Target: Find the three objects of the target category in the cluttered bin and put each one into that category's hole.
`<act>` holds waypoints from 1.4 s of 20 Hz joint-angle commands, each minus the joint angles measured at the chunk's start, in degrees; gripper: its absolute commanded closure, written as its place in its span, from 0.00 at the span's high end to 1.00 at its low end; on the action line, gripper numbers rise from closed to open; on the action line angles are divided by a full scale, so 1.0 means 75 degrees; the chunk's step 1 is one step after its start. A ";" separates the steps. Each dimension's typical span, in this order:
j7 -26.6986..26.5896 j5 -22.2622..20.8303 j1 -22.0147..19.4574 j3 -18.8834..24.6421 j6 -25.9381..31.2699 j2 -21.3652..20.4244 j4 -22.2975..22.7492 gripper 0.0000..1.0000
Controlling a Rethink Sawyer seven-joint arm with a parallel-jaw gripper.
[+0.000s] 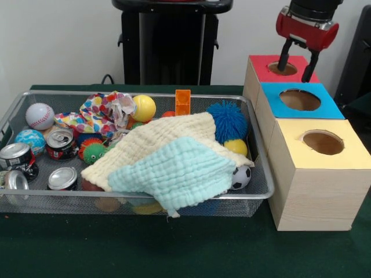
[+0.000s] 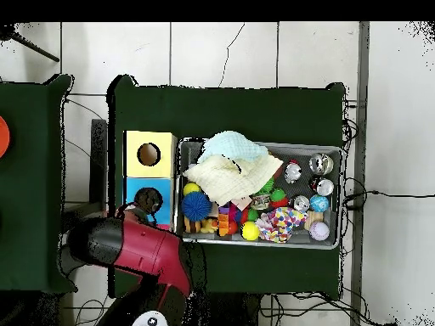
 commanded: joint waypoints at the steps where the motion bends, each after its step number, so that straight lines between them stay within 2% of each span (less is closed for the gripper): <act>1: 0.1250 -0.0480 -0.0506 -0.0390 0.1385 -0.0180 -0.0820 1.00; 3: 0.1093 -0.0548 -0.0651 -0.0349 0.1565 -0.0288 -0.0963 1.00; 6: 0.0719 -0.0975 -0.0806 -0.0600 0.1813 -0.0326 -0.1337 1.00; 8: 0.0372 -0.1147 -0.1059 -0.0482 0.1929 -0.0417 -0.1457 1.00; 14: 0.0036 -0.1777 -0.1359 -0.0340 0.1638 -0.0463 -0.1612 1.00; 16: -0.0311 -0.2093 -0.1617 -0.0276 0.1525 -0.0446 -0.1816 1.00; 18: -0.0585 -0.2205 -0.1953 -0.0008 0.1429 -0.0507 -0.1772 1.00; 22: -0.0524 -0.2377 -0.2223 0.0274 0.1098 -0.0628 -0.1473 1.00; 28: -0.0352 -0.2756 -0.2300 0.0387 0.0987 -0.0705 -0.1479 1.00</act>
